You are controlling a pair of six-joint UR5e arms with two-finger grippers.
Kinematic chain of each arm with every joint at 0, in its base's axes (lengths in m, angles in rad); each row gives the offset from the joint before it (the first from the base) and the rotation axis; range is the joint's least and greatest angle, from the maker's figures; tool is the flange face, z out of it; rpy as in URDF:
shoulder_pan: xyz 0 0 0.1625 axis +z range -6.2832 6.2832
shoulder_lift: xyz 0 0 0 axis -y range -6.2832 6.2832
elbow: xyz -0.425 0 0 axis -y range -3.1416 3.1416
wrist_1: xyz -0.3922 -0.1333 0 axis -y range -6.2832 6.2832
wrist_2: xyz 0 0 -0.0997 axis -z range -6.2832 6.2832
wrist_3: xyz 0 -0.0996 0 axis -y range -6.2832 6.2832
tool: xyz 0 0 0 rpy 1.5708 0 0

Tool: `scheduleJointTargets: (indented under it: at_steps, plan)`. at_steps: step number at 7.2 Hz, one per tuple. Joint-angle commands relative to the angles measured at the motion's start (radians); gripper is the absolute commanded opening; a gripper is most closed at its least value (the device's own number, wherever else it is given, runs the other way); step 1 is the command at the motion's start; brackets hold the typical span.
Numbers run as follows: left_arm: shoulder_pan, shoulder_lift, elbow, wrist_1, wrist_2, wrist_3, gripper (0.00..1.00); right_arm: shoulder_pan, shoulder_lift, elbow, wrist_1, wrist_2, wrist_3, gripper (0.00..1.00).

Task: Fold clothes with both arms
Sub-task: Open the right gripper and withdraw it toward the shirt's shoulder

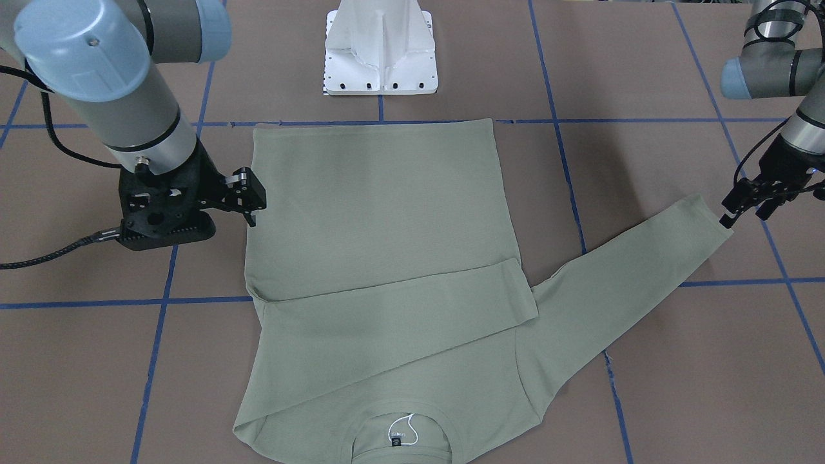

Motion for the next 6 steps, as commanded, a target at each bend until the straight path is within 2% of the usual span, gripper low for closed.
scheduleJointTargets:
  at_steps: [1,3,6]
  plan:
    - [0.086,0.025,-0.002,-0.004,0.092,-0.059,1.0,0.005,-0.061,0.052,-0.002,0.001,-0.016,1.0]
    - [0.129,0.054,0.006,-0.001,0.166,-0.054,1.0,-0.001,-0.069,0.054,0.001,0.009,-0.016,1.0]
    - [0.135,0.054,0.021,-0.004,0.166,-0.05,0.99,-0.012,-0.092,0.066,0.024,0.001,-0.015,1.0]
